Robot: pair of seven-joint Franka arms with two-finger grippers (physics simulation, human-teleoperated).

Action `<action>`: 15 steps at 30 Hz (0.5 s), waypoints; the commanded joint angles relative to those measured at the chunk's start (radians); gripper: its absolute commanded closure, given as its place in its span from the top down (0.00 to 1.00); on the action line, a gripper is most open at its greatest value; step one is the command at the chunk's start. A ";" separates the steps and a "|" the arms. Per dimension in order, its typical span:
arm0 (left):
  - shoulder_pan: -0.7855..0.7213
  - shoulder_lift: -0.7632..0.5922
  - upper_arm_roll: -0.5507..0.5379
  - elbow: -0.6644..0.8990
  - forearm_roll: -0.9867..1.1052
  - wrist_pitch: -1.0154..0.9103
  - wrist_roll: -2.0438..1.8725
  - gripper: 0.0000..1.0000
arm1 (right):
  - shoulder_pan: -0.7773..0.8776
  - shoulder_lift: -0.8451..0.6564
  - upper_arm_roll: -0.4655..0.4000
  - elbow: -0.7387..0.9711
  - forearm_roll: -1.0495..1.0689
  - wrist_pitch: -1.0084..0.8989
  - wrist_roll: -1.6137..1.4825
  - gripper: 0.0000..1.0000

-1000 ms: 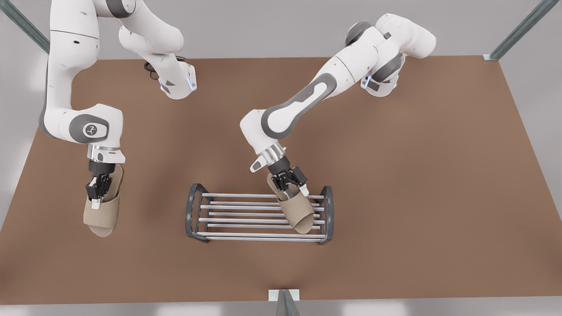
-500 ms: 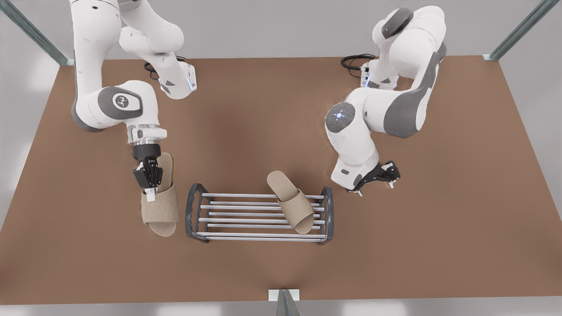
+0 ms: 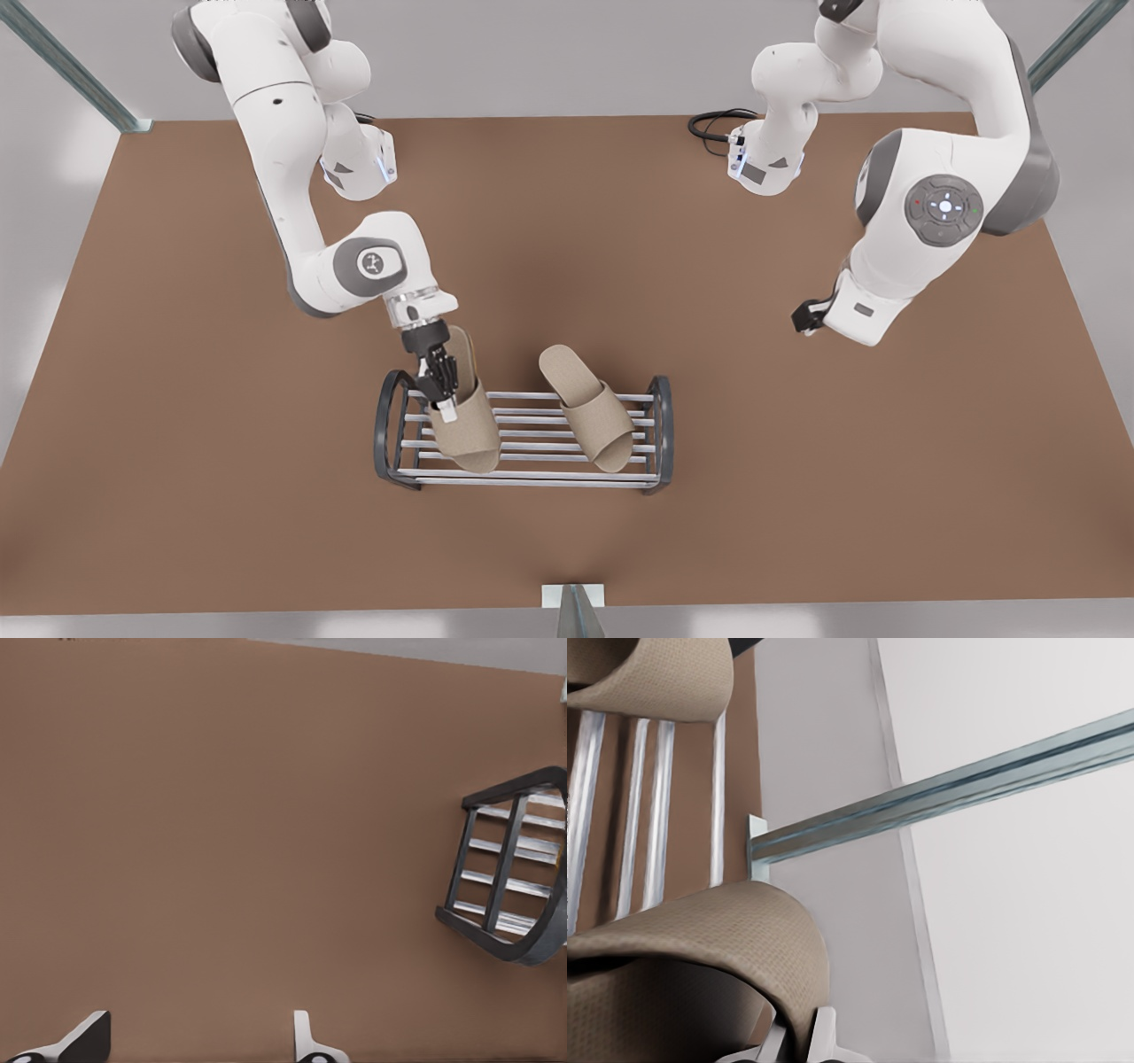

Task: Place the right shoe on the shoe rack with the right arm, and place the left shoe on the shoe rack with the left arm

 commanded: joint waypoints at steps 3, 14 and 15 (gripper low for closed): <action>-0.001 0.001 0.001 0.001 -0.032 0.036 0.184 1.00 | 0.024 0.046 0.001 0.009 0.012 -0.150 -0.006 0.21; -0.001 0.017 -0.005 0.002 -0.032 0.036 0.184 1.00 | 0.044 0.147 -0.033 0.133 0.003 -0.156 -0.008 0.21; -0.001 0.018 -0.005 0.001 -0.032 0.036 0.184 1.00 | 0.062 0.147 -0.058 0.135 0.001 -0.156 -0.008 0.21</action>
